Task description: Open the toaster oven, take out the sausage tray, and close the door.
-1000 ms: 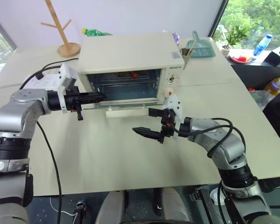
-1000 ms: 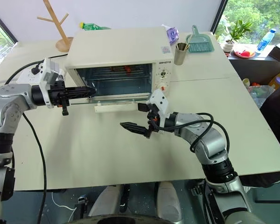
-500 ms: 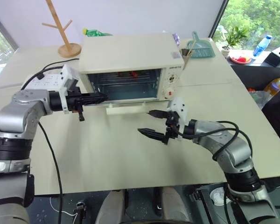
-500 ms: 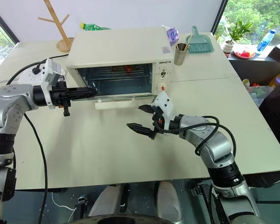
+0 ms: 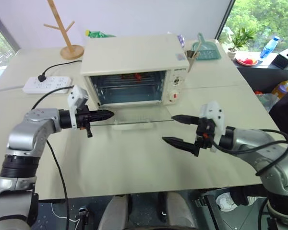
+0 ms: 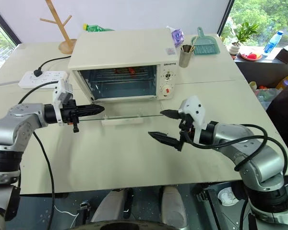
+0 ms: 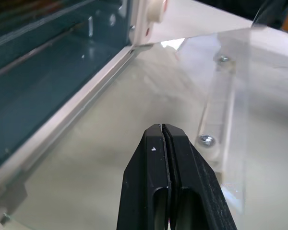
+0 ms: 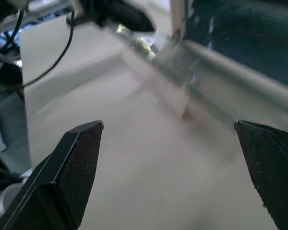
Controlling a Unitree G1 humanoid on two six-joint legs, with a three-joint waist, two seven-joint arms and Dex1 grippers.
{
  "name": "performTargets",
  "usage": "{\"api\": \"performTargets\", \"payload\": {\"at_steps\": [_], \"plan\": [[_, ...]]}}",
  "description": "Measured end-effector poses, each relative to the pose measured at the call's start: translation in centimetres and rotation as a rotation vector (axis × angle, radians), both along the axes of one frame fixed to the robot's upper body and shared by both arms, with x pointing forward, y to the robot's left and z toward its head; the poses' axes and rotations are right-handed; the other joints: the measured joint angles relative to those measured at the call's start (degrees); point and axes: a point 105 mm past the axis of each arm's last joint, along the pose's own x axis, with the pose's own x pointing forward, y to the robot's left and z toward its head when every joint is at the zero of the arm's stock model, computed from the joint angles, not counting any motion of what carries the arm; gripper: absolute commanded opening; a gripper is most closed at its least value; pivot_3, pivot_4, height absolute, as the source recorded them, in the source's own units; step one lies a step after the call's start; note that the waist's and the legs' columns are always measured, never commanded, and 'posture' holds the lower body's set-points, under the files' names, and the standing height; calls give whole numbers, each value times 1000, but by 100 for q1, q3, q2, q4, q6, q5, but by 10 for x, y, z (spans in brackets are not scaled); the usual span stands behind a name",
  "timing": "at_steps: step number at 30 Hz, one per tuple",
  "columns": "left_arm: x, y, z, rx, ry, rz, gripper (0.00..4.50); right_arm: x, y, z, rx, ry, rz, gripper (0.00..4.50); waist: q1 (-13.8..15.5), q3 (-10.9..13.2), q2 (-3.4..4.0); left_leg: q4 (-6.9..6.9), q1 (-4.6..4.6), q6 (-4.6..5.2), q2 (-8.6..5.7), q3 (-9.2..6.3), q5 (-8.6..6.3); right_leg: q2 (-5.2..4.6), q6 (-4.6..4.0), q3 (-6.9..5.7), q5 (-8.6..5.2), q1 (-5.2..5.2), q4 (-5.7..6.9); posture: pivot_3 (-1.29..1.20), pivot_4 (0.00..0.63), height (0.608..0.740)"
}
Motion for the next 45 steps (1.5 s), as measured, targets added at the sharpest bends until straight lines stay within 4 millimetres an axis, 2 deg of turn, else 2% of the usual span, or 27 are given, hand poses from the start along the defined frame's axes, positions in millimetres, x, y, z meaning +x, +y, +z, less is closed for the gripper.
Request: {"api": "performTargets", "payload": {"at_steps": [7, 13, 17, 20, 21, 23, 28, 31, 37, 42, 45], "plan": [[-8, -7, -38, 16, 52, 53, 14, 7, -4, 10, 13, -27, -52, 4500, 24, -1, -3, 0, -2, 3, 0, 9, -2, 0, -1, 14, 1, -1, -4, 0, 150, 740], [-1, -9, -46, 60, -3, 94, 14, 8, -4, 10, 20, -20, -58, 4500, 16, -1, -4, -1, 0, 3, 1, 14, -2, 1, -2, 14, 1, -2, -4, 0, 150, 740], [2, -10, -47, 66, -31, 103, 1261, 10, -6, 8, 23, -11, -72, 4500, 13, -2, -5, 0, 1, 4, 2, 14, -2, 2, -2, 14, 2, -2, -4, 0, 150, 740], [2, -5, -42, 40, -14, 117, 2892, 10, -5, 8, 23, -11, -71, 4500, -3, -2, -5, 0, 1, 4, 5, 15, -2, 5, -3, 14, 2, -3, -4, 0, 150, 740], [2, 0, -38, 22, -3, 129, 3278, 11, -5, 8, 23, -11, -71, 4500, -7, -1, -6, 0, 0, 4, 8, 15, -2, 6, -3, 14, 3, -5, -4, 0, 150, 740], [-1, 11, -19, -24, 0, 152, 4414, 11, -5, 8, 23, -9, -70, 4500, -15, 0, -9, -1, 0, 6, 13, 15, -4, 11, -3, 14, 3, -7, -4, 0, 150, 740], [-27, 20, 38, -212, 59, 117, 4472, 16, -5, 9, 25, -31, -82, 4500, -15, 1, -9, 0, 2, 11, 16, 14, -6, 13, -3, 22, 3, -8, -4, 0, 150, 740], [-39, 20, 55, -295, 118, 112, 4472, 23, -2, 12, 25, -60, -89, 4500, -15, 0, -9, 2, 4, 11, 16, 14, -6, 14, -3, 23, 3, -7, -4, 0, 150, 740], [-39, 16, 64, -423, 212, 177, 4472, 52, 15, 7, -34, -161, -127, 4500, -16, 0, -10, 5, 6, 10, 21, 16, -6, 25, -2, 36, 11, -8, -2, 0, 150, 740], [-35, 11, 61, -468, 265, 229, 4472, 90, 34, 10, -178, -377, -191, 4500, -35, -2, -12, 0, 7, 8, 23, 32, -5, 33, -3, 57, 15, -23, 0, 0, 150, 740], [-35, 9, 61, -473, 279, 241, 4472, 106, 48, 8, -274, -508, -193, 4500, -33, -2, -13, -3, 6, 6, 24, 34, -4, 35, -4, 61, 16, -29, 0, 0, 150, 740]]}}
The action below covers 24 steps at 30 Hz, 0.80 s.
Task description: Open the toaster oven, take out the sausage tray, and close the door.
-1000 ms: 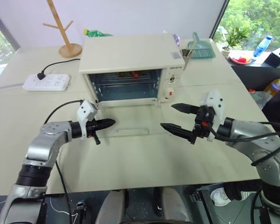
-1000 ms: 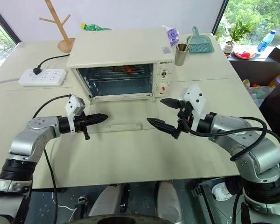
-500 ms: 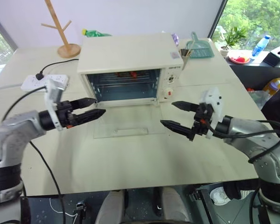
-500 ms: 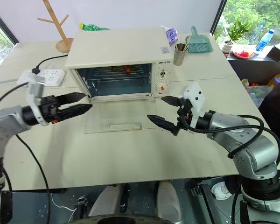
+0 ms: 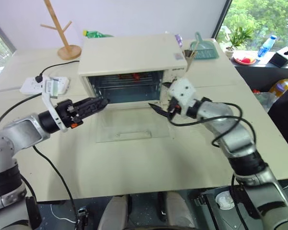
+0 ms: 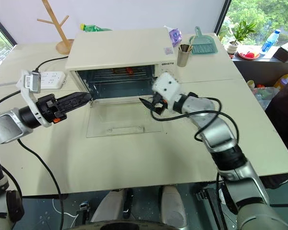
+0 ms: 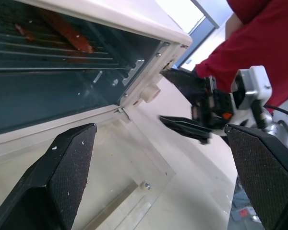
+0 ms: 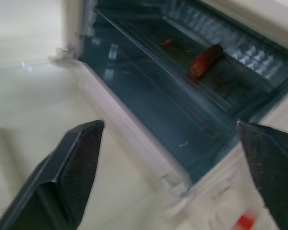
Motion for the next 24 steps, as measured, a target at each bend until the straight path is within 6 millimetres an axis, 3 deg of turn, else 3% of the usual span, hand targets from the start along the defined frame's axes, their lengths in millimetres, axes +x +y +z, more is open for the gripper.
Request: {"api": "performTargets", "payload": {"at_steps": [8, 13, 17, 24], "plan": [[1, -1, 0, -16, 13, 26, 4472, 30, 42, -5, -257, -318, 37, 4500, -3, -1, -2, -1, -2, -9, 0, 8, 5, 3, -6, 10, 4, -7, 0, 0, 150, 740], [1, 1, -1, 5, 15, 31, 4500, 44, 46, -9, -343, -417, 31, 2870, 3, -3, -6, -4, -2, -10, -1, 7, 6, 3, -6, 11, 4, -7, -1, 0, 150, 740], [1, 2, 0, -3, 6, 37, 4500, 47, 44, -15, -368, -447, 39, 991, -15, -3, -6, -4, -2, -10, 1, 8, 6, 5, -7, 12, 5, -8, 0, 0, 150, 740], [2, 0, 0, 3, -5, 29, 4500, 39, 63, -16, -359, -488, 107, 991, -31, -3, -6, -5, -1, -11, 4, 8, 6, 10, -7, 13, 5, -10, 0, 0, 150, 740]]}}
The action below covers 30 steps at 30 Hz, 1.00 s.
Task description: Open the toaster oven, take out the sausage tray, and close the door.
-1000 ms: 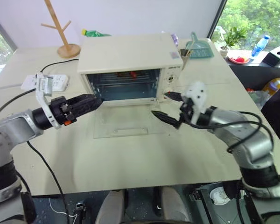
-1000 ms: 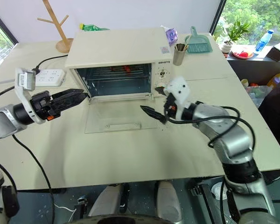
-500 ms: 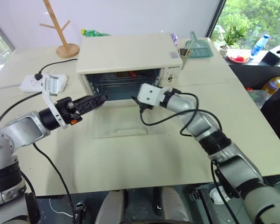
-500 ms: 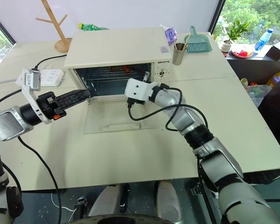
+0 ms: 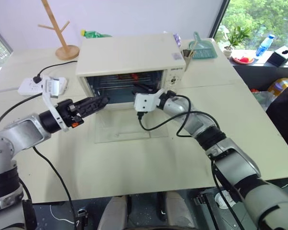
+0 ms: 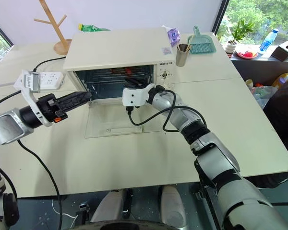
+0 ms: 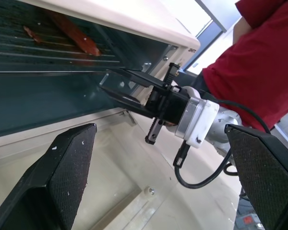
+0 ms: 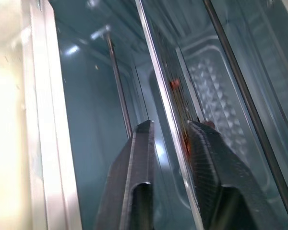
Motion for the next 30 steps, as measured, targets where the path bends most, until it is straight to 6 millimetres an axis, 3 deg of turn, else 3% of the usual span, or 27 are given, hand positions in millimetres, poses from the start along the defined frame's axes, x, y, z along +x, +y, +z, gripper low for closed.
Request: {"api": "performTargets", "payload": {"at_steps": [14, 20, 30], "plan": [[2, -2, -1, 5, 1, -14, 4500, 9, 11, 15, -46, -60, 14, 991, -1, 0, 0, -1, 0, 0, 0, 0, 0, 0, -1, 0, 1, -1, 0, 0, 150, 740], [13, 6, 15, -1, -40, 2, 4500, 18, 18, 13, -93, -68, -1, 991, -6, 0, 0, 0, 0, -6, -3, 0, 4, 5, -7, 0, 4, -1, 0, 0, 150, 740], [20, 14, 15, 6, -48, 13, 4500, 23, 24, 3, -143, -74, -3, 991, -124, 1, -1, -10, -1, -7, 1, -3, 4, 4, -7, 0, 5, -5, 1, 0, 150, 740]]}}
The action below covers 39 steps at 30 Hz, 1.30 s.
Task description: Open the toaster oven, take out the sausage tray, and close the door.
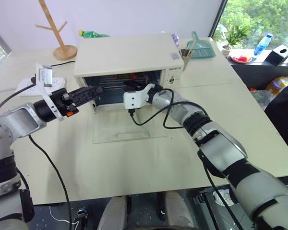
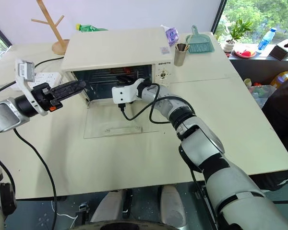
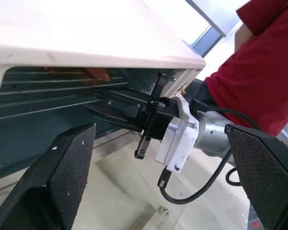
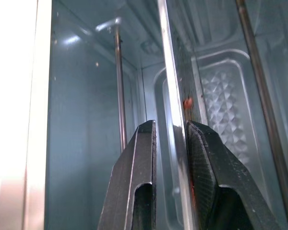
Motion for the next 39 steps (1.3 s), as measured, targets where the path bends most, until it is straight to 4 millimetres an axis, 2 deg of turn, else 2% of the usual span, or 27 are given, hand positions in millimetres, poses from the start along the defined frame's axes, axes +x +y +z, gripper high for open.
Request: {"api": "performTargets", "payload": {"at_steps": [8, 11, 12, 27, 39], "plan": [[3, 2, -1, 9, -2, 1, 4500, 8, 1, 1, -11, -1, -44, 991, -15, 0, 0, -2, 0, -1, 3, 1, 1, 2, -1, 0, 0, -6, 4, 0, 150, 740], [5, 2, -3, 15, 4, 1, 4500, 10, 2, 2, -5, -2, -57, 62, -11, 0, 0, -3, 0, -1, 3, 1, 1, 2, -1, 0, 1, -6, 4, 0, 150, 740], [5, 1, -3, 18, 4, -3, 4500, 10, 3, 3, -24, -13, -54, 23, -11, 0, 0, -3, 0, -1, 3, 1, 0, 2, -1, 0, 1, -6, 4, 0, 150, 740], [13, -4, -2, 67, -22, -45, 4500, 7, 0, 3, -26, -27, -29, 23, -7, -4, -6, -4, 0, -2, 2, 1, 1, 3, -1, 0, 1, -7, 4, 0, 150, 740], [20, -2, -17, 154, -29, -69, 4500, -10, 1, 0, -17, -24, 36, 23, -16, -3, -7, -6, -1, -2, 4, 1, 0, 5, -1, 0, 1, -11, 5, 0, 150, 740]]}}
